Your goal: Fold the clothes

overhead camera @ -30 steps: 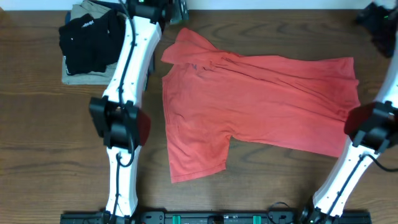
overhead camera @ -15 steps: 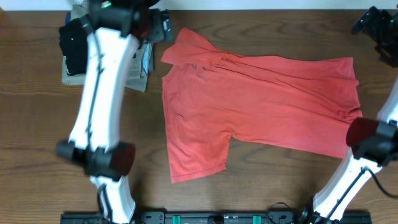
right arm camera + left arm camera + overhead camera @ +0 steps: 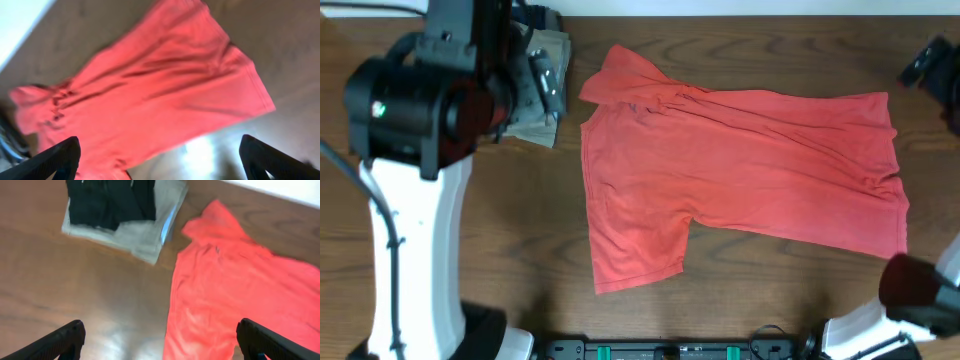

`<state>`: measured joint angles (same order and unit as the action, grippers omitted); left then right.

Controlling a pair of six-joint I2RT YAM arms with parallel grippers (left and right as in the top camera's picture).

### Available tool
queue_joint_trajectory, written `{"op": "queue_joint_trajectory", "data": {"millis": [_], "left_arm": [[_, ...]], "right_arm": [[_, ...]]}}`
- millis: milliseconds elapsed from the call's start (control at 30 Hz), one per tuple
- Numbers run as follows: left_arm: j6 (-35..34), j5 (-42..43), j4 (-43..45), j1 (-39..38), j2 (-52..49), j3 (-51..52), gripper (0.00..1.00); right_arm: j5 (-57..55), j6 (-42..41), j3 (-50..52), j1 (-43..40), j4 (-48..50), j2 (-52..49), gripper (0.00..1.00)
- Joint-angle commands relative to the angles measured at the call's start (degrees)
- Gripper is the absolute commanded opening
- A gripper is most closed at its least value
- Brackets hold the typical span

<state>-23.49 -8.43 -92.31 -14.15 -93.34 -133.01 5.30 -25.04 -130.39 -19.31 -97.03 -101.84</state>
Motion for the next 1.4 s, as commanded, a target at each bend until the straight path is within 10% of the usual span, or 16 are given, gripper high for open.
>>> {"op": "queue_joint_trajectory", "data": {"millis": [0,767,1367], "left_arm": [[-2.14,0.94,-4.48,-0.26,5.31,6.97,0.98],[-3.21,16.00,31.47,-0.74,19.58,80.81,0.98],[-12.85,15.93,45.72,-14.67,7.85,89.46,0.99]], "right_arm": [[-4.90,-1.27,7.74,0.11,-0.22,4.11,0.99],[-4.85,-4.76,45.40,0.11,17.79,8.41,0.99],[-5.11,-4.70,46.18,0.11,18.45,8.41,0.99]]}}
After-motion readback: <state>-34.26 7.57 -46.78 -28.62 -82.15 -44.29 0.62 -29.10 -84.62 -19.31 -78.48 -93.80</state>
